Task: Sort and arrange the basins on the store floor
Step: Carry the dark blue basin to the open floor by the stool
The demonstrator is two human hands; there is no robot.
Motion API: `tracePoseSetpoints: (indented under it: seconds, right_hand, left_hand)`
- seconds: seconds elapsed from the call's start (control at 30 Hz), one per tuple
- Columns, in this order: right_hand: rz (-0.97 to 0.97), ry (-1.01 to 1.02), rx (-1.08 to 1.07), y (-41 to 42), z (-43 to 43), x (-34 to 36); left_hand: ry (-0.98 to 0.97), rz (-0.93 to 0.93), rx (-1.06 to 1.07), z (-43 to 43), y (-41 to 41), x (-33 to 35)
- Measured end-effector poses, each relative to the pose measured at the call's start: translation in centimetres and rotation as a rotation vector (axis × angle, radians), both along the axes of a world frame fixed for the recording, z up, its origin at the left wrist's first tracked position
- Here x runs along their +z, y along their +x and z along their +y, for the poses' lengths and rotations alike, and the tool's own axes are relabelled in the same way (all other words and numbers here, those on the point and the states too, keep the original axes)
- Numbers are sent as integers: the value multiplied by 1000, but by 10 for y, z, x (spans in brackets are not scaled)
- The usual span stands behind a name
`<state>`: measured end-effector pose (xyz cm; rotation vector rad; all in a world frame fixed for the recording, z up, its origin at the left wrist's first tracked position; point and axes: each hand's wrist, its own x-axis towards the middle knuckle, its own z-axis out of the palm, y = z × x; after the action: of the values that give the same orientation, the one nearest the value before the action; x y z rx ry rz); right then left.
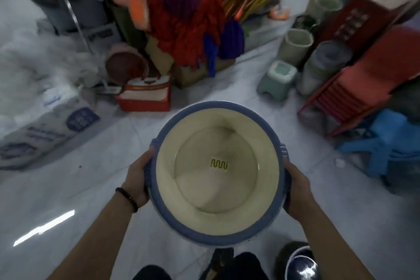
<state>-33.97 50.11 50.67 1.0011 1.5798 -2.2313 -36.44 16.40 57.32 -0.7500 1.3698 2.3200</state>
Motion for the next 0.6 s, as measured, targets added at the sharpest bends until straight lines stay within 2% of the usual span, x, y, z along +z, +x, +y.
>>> tracePoseSetpoints:
  seconds: [0.1, 0.23, 0.4, 0.6]
  right_hand:
    - [90, 27, -101, -4, 71, 42]
    - [139, 109, -277, -14, 158, 77]
    - [105, 168, -520, -23, 257, 97]
    - [29, 215, -839, -12, 361, 109]
  left_hand:
    - [17, 68, -84, 84, -36, 42]
    - [-14, 170, -295, 180, -95, 46]
    - [-16, 158, -557, 294, -184, 15]
    - [-45, 117, -877, 484, -257, 27]
